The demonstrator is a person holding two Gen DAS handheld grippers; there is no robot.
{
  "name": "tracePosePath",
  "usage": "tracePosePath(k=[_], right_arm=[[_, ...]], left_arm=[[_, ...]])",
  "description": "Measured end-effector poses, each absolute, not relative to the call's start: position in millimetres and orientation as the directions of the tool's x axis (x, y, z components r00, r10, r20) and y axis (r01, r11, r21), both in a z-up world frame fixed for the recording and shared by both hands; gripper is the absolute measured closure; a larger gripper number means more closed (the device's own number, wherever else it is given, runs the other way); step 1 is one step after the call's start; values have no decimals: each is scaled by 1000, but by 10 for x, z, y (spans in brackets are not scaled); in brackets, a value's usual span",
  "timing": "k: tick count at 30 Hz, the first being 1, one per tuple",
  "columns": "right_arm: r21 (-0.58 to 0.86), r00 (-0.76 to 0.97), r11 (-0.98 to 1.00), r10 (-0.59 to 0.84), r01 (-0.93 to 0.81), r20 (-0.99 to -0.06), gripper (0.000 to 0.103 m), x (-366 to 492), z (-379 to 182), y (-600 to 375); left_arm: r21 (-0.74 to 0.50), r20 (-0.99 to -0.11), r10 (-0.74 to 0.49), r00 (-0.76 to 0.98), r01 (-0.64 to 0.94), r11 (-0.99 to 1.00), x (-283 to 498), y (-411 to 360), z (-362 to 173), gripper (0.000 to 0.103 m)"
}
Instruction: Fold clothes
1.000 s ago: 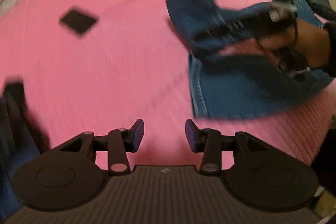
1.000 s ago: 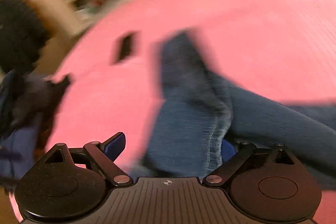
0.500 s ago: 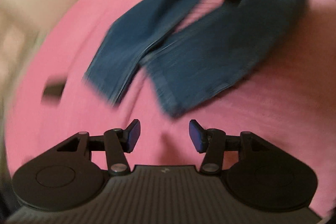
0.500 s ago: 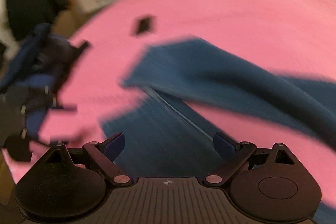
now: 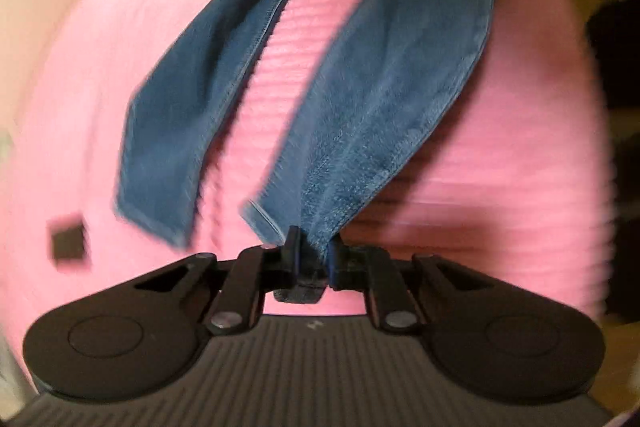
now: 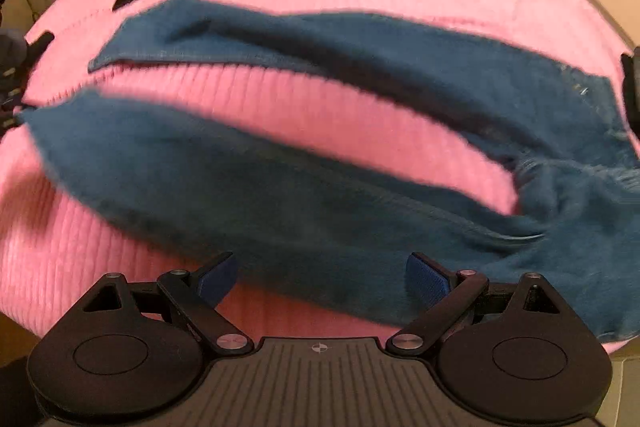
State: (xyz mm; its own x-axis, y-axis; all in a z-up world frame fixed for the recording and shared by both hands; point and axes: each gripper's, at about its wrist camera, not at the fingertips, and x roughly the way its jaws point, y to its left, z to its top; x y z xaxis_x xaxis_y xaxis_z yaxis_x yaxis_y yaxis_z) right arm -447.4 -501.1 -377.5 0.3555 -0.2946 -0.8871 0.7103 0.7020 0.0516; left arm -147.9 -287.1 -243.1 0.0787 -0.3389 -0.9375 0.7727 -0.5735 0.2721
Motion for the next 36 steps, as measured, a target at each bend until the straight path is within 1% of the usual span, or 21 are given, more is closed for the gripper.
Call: tracePosePath(k=[2, 4, 9, 12, 14, 16, 18, 22, 26, 28, 29, 30, 31, 32, 34, 36], right_arm=[[63, 374, 705, -297, 706, -878, 9, -4526, -3686, -5024], [87, 384, 707, -272, 702, -882, 9, -4572, -3666, -5039], [139, 367, 684, -200, 716, -908, 9, -4698, -3777, -5079], [154, 347, 646, -182, 747, -920, 9, -4780, -3831, -5125], [162, 337, 619, -177, 769, -925, 9, -4828, -3840, -5150], [168, 328, 593, -174, 787, -928, 9, -4872, -3836, -5167], [162, 310, 575, -169, 802, -936, 9, -4865, -3851, -5162], [165, 297, 543, -165, 823, -940, 9, -4735, -3940, -5112], [175, 290, 506, -158, 844, -944, 9, -4575, -4051, -5035], [167, 278, 494, -161, 854, -947, 9, -4559, -4098, -4996], [157, 267, 486, -165, 859, -950, 9, -4563, -4124, -4978], [139, 246, 473, -172, 870, -954, 9, -4594, -4149, -4959], [122, 225, 458, -179, 881, -958, 9, -4628, -4172, -4940], [120, 215, 430, -181, 895, -960, 9, -4691, -4182, -4930], [115, 195, 372, -184, 921, -963, 9, -4816, -4200, -4912], [125, 192, 316, -191, 941, -963, 9, -4945, -4194, -4927]], left_arm=[[277, -944, -314, 101, 760, -588, -1580, -2709, -2201, 93], [283, -949, -289, 125, 742, -608, -1717, -2550, -2132, 93], [175, -983, -156, 99, 766, -618, -1953, -2192, -2493, 92], [106, -994, -71, 78, 781, -615, -2090, -1979, -2721, 84], [62, -998, -31, 54, 826, -560, -2005, -1922, -2735, 80], [47, -999, -23, 41, 875, -483, -1842, -1885, -2686, 79], [64, -998, -51, 49, 923, -379, -1607, -1942, -2690, 72], [90, -990, -118, 73, 985, -149, -1127, -2128, -2761, 71], [-8, -983, -183, -16, 999, -43, -928, -2429, -3086, 66], [-59, -979, -190, -74, 995, -83, -953, -2546, -3247, 67], [-63, -979, -184, -84, 991, -115, -988, -2563, -3298, 69], [-61, -980, -177, -87, 987, -149, -1028, -2569, -3340, 80], [-59, -981, -169, -90, 981, -183, -1069, -2575, -3382, 82], [-47, -981, -178, -83, 979, -199, -1074, -2563, -3348, 91], [-20, -974, -217, -61, 983, -184, -1013, -2531, -3188, 92], [-9, -966, -257, -37, 994, -109, -894, -2521, -3018, 92]])
